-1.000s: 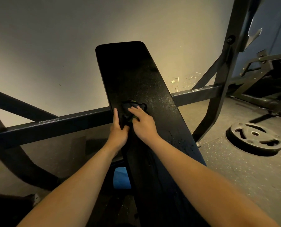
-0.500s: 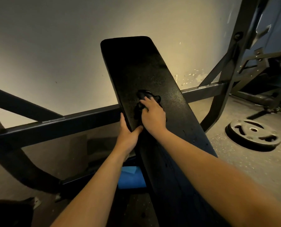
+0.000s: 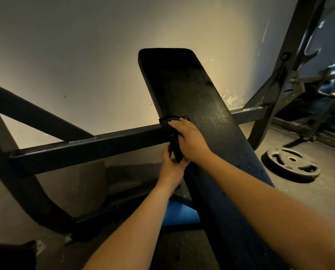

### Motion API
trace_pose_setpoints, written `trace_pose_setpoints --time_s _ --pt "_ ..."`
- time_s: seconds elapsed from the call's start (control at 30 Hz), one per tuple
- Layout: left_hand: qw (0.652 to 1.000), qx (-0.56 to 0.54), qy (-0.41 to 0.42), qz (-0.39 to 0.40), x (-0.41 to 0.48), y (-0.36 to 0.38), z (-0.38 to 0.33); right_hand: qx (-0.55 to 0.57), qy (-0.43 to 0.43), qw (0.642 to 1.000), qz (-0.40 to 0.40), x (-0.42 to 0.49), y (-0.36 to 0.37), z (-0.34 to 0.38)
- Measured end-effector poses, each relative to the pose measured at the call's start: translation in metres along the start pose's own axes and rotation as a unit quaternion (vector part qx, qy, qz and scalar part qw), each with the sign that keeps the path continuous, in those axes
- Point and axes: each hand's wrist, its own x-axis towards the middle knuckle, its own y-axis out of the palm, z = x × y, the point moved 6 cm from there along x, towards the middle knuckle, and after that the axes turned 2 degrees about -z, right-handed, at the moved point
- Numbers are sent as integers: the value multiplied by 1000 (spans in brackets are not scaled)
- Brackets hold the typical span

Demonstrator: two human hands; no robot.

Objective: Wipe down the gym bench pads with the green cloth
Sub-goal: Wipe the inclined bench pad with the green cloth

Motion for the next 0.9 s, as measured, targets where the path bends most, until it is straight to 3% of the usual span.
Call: trace_pose_setpoints --time_s 0.17,0.3,0.4,0.53,0.63,0.7,0.83,0.9 --pt "999 34 10 2 6 -4 7 -15 5 1000 12 -28 9 12" --pt "995 -91 -33 -21 -5 0 3 37 53 997 38 -39 10 9" --pt "991 -58 88 -83 -22 -12 -9 94 101 987 78 -41 12 15" --pt "979 32 198 -32 -35 -13 -19 206 137 966 71 -51 6 25" --pt "966 118 228 -38 -28 -11 -34 152 150 976 -50 -62 -7 18" --pt "969 120 209 -60 -22 -14 -45 95 171 974 -111 -73 -12 10" --pt "974 53 163 -151 -3 -43 -63 -65 188 979 -35 -89 -8 -8" --pt "984 39 120 -128 13 -40 -64 -75 193 978 -25 -90 -12 -12"
